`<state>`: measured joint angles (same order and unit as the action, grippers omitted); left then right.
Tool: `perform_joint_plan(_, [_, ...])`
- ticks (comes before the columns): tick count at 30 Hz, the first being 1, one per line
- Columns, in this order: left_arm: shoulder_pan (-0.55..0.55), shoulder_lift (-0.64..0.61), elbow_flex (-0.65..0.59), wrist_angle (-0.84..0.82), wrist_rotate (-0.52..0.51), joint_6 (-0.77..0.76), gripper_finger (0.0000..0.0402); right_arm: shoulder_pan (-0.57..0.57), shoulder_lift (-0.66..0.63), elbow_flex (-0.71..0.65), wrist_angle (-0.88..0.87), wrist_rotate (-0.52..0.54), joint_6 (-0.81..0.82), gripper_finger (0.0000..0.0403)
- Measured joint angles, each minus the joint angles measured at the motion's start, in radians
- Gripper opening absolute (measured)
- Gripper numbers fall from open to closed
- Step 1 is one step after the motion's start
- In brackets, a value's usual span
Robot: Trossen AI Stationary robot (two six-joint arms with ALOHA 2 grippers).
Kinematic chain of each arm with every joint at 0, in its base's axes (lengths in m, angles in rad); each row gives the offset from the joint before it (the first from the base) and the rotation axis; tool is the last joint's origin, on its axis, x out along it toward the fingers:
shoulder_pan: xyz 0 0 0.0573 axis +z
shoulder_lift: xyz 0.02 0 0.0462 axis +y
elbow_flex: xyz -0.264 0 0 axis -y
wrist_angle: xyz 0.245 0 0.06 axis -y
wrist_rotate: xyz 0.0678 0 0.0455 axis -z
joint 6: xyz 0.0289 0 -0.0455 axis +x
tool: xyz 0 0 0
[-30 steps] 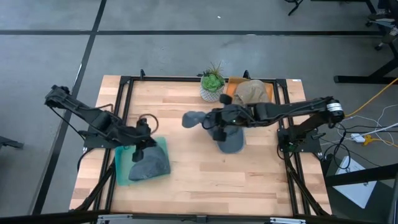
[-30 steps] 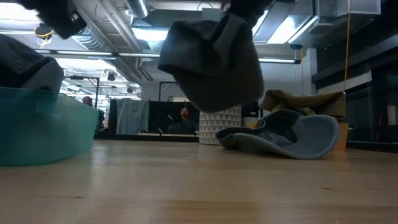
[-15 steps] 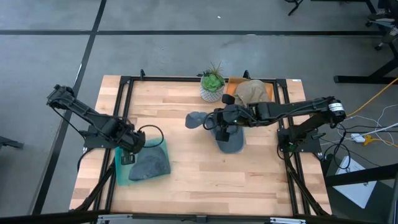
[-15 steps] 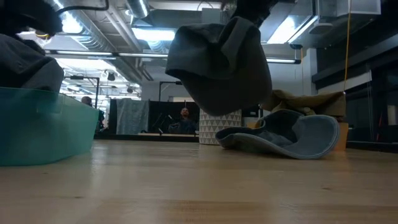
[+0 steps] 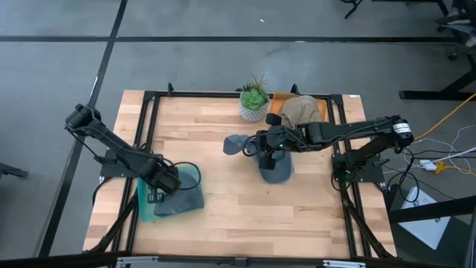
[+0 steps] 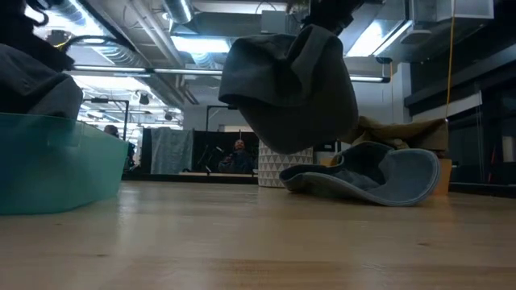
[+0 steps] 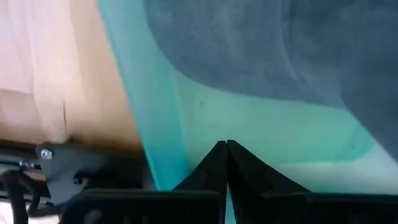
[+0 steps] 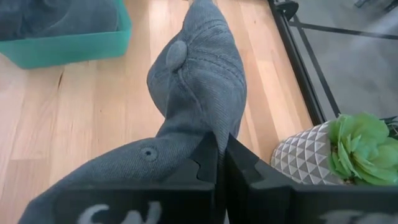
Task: Pick & Place hat
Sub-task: Put the top blue cap into the green bin
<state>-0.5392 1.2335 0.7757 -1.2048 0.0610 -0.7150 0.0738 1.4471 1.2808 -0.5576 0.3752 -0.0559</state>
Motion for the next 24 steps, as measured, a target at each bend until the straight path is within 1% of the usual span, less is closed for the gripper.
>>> perform_joint_plan(7, [0.058,0.120,0.000,0.133,-0.081,0.086,0.0002,0.000,0.000,0.000,-0.001,0.000,0.000,0.0007])
perform_joint_plan(13, [0.144,0.194,0.000,0.190,-0.151,0.150,0.0003,0.000,0.000,0.000,-0.002,0.000,-0.001,0.0007])
perform_joint_plan(20, [0.252,0.253,0.000,0.284,-0.318,0.187,0.0003,0.000,0.000,0.000,-0.002,-0.001,-0.004,0.0007])
perform_joint_plan(24, [0.319,0.267,0.000,0.415,-0.361,0.235,0.0002,0.000,0.000,0.000,-0.001,-0.001,-0.007,0.0007])
